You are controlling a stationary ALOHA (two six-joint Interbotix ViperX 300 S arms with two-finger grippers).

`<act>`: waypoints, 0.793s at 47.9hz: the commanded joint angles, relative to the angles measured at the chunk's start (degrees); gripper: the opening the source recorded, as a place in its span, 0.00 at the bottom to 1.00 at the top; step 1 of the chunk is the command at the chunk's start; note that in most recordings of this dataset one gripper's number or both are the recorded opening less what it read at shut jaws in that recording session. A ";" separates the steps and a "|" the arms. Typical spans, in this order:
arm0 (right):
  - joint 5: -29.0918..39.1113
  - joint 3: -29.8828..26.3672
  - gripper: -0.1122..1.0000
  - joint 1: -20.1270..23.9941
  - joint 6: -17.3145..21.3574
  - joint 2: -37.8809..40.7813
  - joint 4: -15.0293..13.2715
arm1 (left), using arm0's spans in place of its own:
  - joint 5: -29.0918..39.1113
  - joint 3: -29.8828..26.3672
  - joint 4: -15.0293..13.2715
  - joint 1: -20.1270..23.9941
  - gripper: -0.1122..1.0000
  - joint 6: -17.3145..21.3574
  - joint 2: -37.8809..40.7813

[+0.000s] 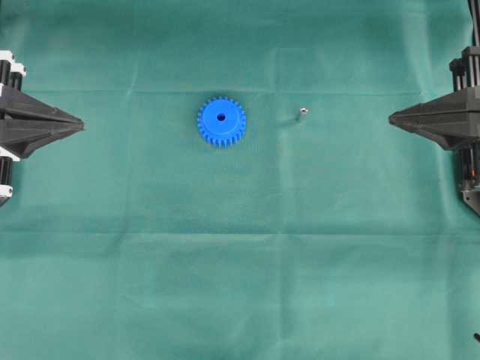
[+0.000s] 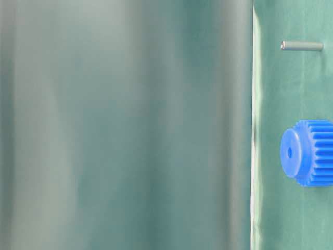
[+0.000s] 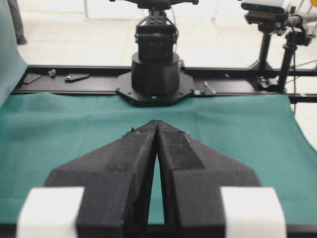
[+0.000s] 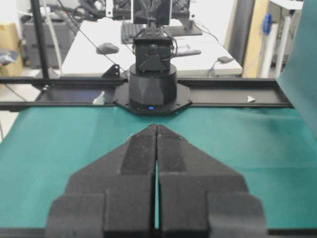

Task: Insert the shaft placed at a random location into the center hole of the medium gear at another random location.
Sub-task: 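Move the right gripper left toward the small silver shaft and lower it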

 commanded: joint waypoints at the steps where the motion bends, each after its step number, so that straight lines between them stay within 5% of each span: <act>1: -0.44 -0.88 0.11 -0.09 0.35 0.35 0.09 | 0.53 -2.29 0.35 -0.18 0.10 -0.62 0.79; 24: 0.26 -1.32 0.14 -6.33 0.70 9.76 0.18 | 1.93 -2.29 0.44 -0.18 0.10 -0.62 0.79; 38: -6.50 -1.32 0.81 -9.40 -0.53 26.10 0.18 | 1.93 -2.20 0.44 -0.18 0.10 -0.53 0.79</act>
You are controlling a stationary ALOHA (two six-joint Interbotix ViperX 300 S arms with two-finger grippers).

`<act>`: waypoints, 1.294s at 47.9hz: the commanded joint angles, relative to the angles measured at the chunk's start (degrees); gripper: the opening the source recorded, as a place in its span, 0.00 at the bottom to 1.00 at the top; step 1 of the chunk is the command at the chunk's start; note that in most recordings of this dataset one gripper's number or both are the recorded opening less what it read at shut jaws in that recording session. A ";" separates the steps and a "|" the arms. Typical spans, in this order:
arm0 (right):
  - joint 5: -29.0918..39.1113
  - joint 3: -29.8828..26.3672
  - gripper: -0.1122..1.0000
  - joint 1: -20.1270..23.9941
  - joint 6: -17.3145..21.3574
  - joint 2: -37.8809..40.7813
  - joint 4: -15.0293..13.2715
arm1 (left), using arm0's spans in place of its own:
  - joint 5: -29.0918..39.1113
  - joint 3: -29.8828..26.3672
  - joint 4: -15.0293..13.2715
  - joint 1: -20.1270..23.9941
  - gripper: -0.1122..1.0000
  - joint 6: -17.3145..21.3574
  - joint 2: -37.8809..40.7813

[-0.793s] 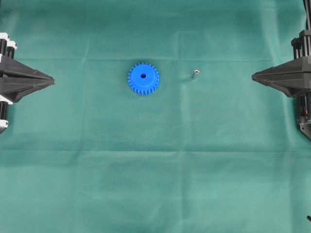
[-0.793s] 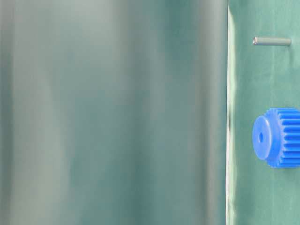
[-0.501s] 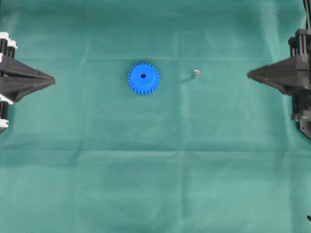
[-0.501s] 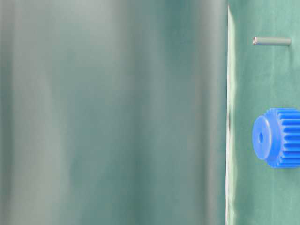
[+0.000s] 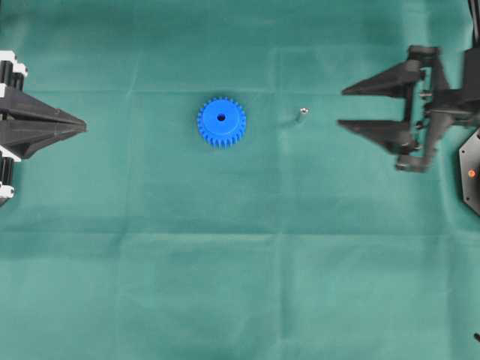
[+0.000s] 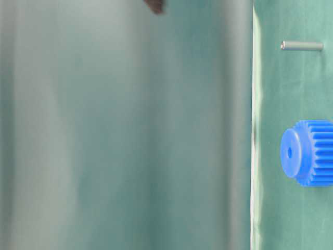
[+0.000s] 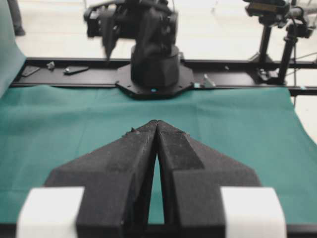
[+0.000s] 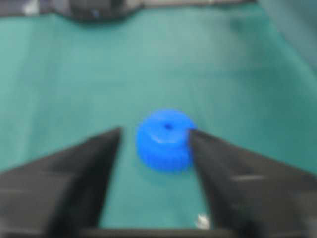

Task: Insert the shaft placed at a random location into the center hole of the medium gear at another random location.
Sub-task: 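Move the right gripper left toward the small silver shaft and lower it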

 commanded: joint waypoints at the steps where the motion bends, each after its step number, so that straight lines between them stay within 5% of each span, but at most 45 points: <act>1: -3.25 -1.05 0.86 -1.05 -0.53 5.19 0.00 | -0.18 -1.23 0.18 -0.09 0.10 0.09 0.44; 3: -4.75 -1.23 0.92 -1.85 -0.62 8.61 0.09 | -0.26 -1.23 0.18 -0.09 0.10 0.09 0.44; 26: -15.82 -3.52 0.87 -5.54 -0.70 31.29 1.32 | -0.18 -1.14 0.09 -0.09 0.10 0.18 0.44; 44: -18.81 -3.69 0.85 -5.62 -0.70 34.28 2.72 | 0.44 -1.05 0.18 -0.09 0.10 0.09 0.44; 49: -18.72 -3.96 0.73 -5.62 -0.70 34.37 2.99 | 0.62 -1.05 0.09 -0.09 0.10 0.09 0.44; 58: -16.79 -4.57 0.26 -5.71 -0.97 34.72 3.08 | 0.79 -1.05 0.18 -0.09 0.10 0.09 0.44; 62: -16.70 -4.75 0.22 -5.71 -0.97 34.80 3.08 | 0.79 -1.05 0.09 -0.09 0.10 0.09 0.44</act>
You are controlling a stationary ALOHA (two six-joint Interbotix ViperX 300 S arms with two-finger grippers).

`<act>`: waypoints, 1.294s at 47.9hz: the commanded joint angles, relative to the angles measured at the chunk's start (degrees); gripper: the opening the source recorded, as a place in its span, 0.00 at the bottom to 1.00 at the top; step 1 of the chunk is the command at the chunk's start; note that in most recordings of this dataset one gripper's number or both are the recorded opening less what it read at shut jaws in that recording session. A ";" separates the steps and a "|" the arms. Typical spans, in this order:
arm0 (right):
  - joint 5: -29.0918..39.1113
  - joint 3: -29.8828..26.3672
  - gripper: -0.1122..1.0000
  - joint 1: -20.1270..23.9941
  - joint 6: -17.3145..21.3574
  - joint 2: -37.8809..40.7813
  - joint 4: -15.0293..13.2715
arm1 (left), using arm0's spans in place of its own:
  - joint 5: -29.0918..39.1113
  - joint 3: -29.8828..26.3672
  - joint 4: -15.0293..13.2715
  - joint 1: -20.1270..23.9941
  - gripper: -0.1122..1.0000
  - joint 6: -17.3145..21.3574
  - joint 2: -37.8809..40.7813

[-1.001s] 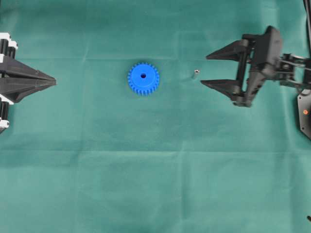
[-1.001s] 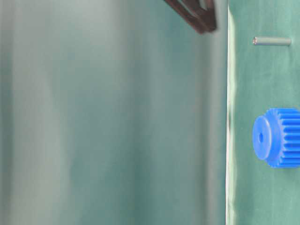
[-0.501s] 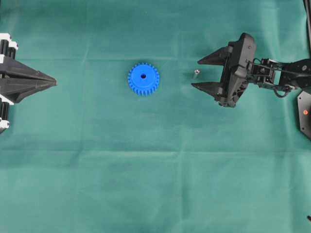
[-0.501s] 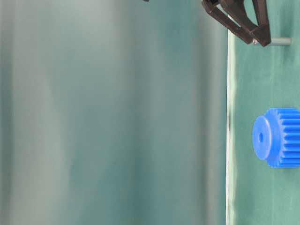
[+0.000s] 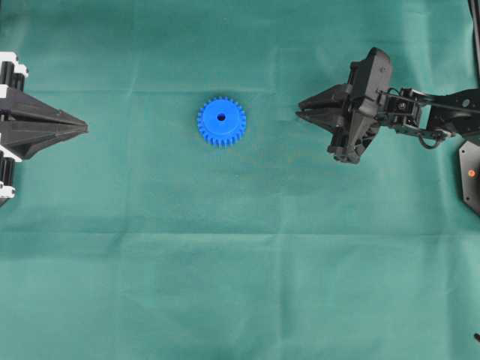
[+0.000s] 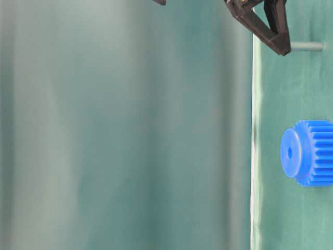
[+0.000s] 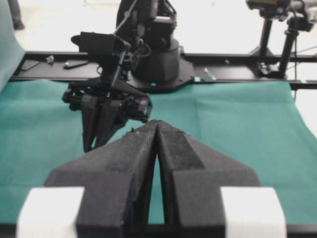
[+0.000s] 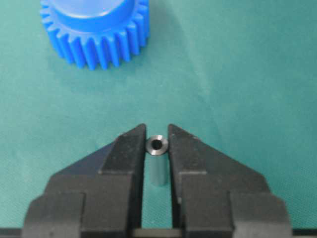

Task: Insert the shaft placed at a random location into the center hole of the medium gear at another random location.
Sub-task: 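Move the right gripper left toward the small silver shaft and lower it, then close the right gripper on the silver shaft and lift it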

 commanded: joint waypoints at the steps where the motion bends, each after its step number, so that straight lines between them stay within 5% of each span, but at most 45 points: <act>1: 0.35 -1.05 0.22 -0.26 -0.97 -0.44 0.18 | -0.18 -1.05 0.18 -0.09 0.10 0.00 0.35; 15: 1.58 -1.32 0.22 -0.18 -0.88 -2.20 0.18 | 0.44 -1.05 0.18 -0.09 0.10 -0.09 0.35; 34: 15.91 -4.39 0.22 0.09 -0.88 -14.33 0.00 | 0.44 -1.14 0.18 -0.09 0.10 -0.09 0.35; 62: 16.70 -4.83 0.22 0.18 -0.88 -15.21 -0.18 | 0.70 -1.14 0.09 -0.09 0.10 -0.09 0.35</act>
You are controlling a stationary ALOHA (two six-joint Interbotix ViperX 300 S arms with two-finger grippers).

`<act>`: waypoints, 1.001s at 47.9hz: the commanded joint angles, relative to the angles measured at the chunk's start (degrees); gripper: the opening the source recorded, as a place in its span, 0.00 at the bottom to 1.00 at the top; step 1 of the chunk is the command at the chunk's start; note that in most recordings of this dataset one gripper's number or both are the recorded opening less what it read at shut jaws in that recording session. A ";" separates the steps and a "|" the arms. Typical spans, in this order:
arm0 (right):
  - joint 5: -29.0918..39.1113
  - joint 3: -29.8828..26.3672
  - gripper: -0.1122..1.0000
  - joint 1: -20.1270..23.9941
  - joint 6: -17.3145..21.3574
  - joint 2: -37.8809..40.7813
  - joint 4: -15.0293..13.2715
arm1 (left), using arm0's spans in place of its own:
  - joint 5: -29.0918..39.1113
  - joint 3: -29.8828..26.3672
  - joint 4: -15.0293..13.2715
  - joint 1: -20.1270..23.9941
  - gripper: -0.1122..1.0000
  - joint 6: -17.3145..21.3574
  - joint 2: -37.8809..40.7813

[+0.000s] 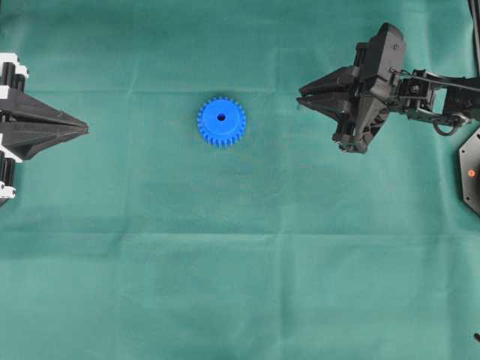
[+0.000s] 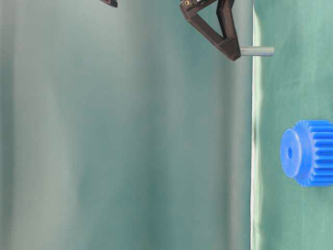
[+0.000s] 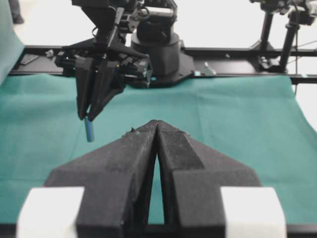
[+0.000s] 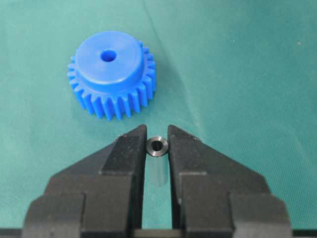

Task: Insert the shaft placed at a random location into the center hole of the medium gear at another random location.
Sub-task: 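Close the right gripper on the silver shaft and lift it, then carry the held shaft left over the blue gear's center hole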

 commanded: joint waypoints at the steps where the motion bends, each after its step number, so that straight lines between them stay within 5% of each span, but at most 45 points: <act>1: 0.26 -1.32 0.22 0.09 -0.79 -0.97 -0.09 | -0.35 -1.14 0.09 -0.09 0.10 -0.09 0.44; 12: -0.79 -4.04 0.22 1.32 -0.62 1.41 0.18 | -0.35 -1.05 0.18 -0.09 0.10 -0.09 0.44; 48: 2.99 -25.05 0.22 4.48 -0.53 17.75 0.18 | -0.35 -1.14 0.18 -0.09 0.10 -0.09 0.44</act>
